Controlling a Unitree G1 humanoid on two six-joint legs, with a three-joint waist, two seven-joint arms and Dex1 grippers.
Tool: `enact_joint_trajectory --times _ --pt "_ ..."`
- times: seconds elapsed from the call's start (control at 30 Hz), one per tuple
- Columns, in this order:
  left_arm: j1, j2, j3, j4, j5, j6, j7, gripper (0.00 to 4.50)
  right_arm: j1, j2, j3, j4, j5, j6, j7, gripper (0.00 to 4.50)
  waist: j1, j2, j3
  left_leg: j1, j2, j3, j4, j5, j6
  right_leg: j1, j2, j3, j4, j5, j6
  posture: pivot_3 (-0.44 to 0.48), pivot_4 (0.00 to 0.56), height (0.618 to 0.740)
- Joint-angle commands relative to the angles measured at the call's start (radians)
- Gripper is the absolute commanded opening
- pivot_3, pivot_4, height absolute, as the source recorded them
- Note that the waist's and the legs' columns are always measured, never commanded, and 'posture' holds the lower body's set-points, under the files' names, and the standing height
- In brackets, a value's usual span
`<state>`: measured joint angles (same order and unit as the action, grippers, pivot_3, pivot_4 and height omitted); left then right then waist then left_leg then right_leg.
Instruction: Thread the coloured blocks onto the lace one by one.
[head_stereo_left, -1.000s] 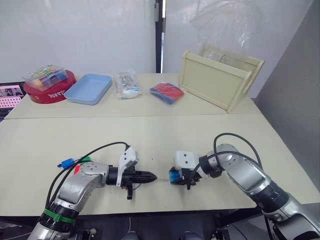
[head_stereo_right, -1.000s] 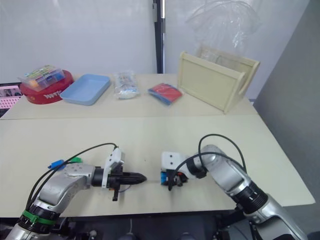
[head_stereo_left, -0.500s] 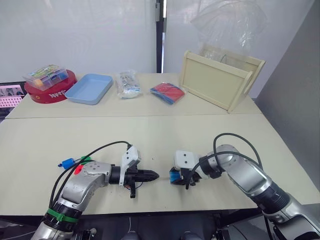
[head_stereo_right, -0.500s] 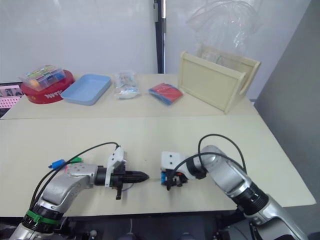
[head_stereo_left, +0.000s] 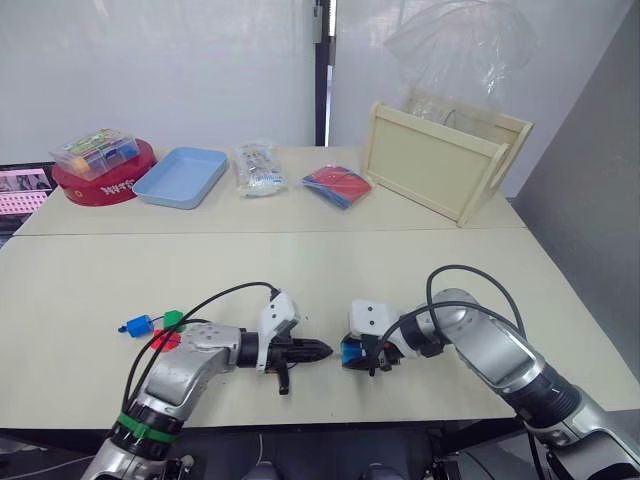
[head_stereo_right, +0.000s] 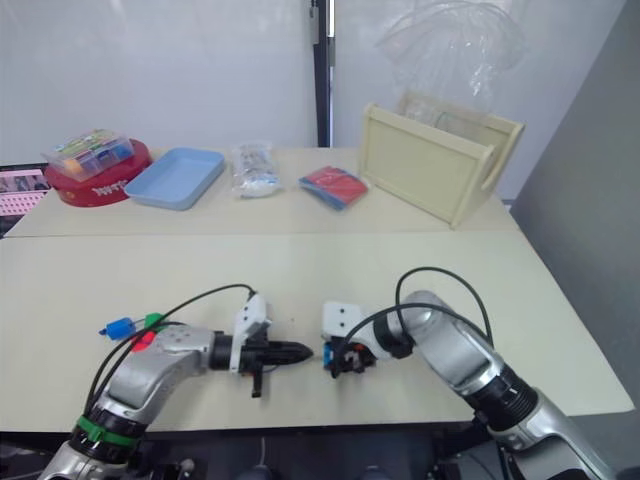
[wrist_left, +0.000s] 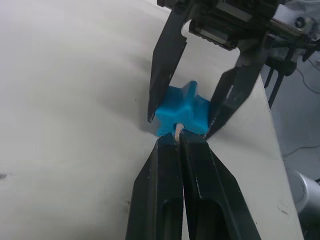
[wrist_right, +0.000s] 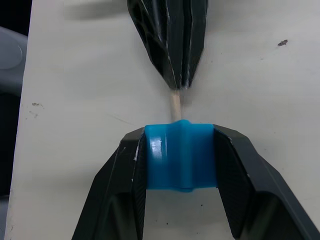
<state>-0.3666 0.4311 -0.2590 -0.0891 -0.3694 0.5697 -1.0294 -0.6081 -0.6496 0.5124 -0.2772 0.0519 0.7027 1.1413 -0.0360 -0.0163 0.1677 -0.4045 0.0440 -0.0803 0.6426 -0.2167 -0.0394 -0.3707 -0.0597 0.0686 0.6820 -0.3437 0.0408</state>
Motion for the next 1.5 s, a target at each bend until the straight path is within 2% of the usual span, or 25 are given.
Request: enact_joint_trajectory --times 0.03,0.13,0.33,0.47,0.53,0.63,0.83,1.03,1.33,1.5 --pt "-0.055 -0.080 -0.054 0.000 0.013 -0.050 0.018 0.00 0.011 0.030 0.039 -0.019 0.002 0.034 -0.017 1.43 0.002 0.000 0.000 0.000 0.000 0.000 0.000 0.000 0.000 0.000 0.000 0.000 0.000 0.000 0.000 0.000 0.150 0.740" --pt "-0.058 -0.087 -0.043 -0.010 0.012 -0.040 0.008 0.00 0.013 0.038 0.043 -0.031 0.002 0.050 -0.020 1.43 0.006 0.000 0.000 0.001 0.000 0.000 0.000 0.000 0.000 0.001 0.000 0.000 0.000 0.000 0.000 0.000 0.150 0.740" --pt "-0.044 -0.016 -0.008 -0.016 0.020 -0.066 -0.041 0.00 0.020 0.030 0.037 -0.042 0.000 0.073 -0.024 1.43 0.001 0.000 0.000 0.002 0.000 0.000 0.000 0.000 0.000 0.001 0.000 0.000 0.000 0.000 0.000 0.000 0.150 0.740" --pt "-0.045 0.019 0.027 -0.032 -0.027 -0.049 -0.083 1.23 0.024 0.023 0.036 -0.044 0.000 0.084 -0.032 1.43 -0.004 0.000 0.000 0.001 0.000 0.000 0.000 0.000 0.000 0.001 0.000 0.000 0.000 0.000 0.000 0.000 0.150 0.740" --pt "-0.045 0.039 0.037 -0.037 -0.016 -0.060 -0.082 1.98 0.027 0.018 0.038 -0.042 -0.003 0.088 -0.036 1.43 -0.006 0.000 0.000 0.001 0.000 0.000 0.000 0.000 0.000 0.001 0.000 0.000 0.000 0.000 0.000 0.000 0.150 0.740" --pt "-0.041 0.068 0.047 -0.045 -0.019 -0.059 -0.092 2.86 0.027 0.015 0.039 -0.040 -0.003 0.092 -0.040 1.43 -0.008 0.000 0.000 0.002 0.001 0.000 0.000 0.000 0.000 0.001 0.001 0.000 0.000 0.000 0.000 0.000 0.150 0.740" --pt "0.006 0.164 0.066 -0.033 0.014 -0.123 -0.120 2.86 0.028 0.007 0.041 -0.042 -0.002 0.095 -0.041 1.43 -0.008 0.000 0.000 0.002 0.001 0.000 -0.001 0.000 0.000 0.001 0.001 0.000 0.000 0.000 0.000 0.000 0.150 0.740" --pt "0.044 0.194 0.036 -0.011 0.066 -0.205 -0.125 2.86 0.025 0.002 0.044 -0.046 0.001 0.100 -0.039 1.43 -0.006 0.000 0.000 0.002 0.001 0.000 -0.001 0.000 0.000 0.001 0.001 0.000 0.000 0.000 0.000 0.000 0.150 0.740" --pt "0.053 0.157 -0.017 0.053 0.144 -0.236 -0.088 0.07 0.016 0.000 0.044 -0.067 0.006 0.120 -0.036 1.43 -0.005 0.000 -0.001 0.002 0.001 0.000 -0.001 0.000 0.000 0.001 0.000 0.000 0.000 0.000 0.000 0.000 0.150 0.740" --pt "0.042 0.109 -0.050 0.074 0.170 -0.246 -0.070 0.03 0.015 -0.004 0.048 -0.082 0.010 0.136 -0.036 1.43 0.003 0.000 -0.001 0.002 0.000 0.000 -0.001 0.000 0.000 0.002 0.000 0.000 -0.001 0.000 0.000 0.000 0.150 0.740"
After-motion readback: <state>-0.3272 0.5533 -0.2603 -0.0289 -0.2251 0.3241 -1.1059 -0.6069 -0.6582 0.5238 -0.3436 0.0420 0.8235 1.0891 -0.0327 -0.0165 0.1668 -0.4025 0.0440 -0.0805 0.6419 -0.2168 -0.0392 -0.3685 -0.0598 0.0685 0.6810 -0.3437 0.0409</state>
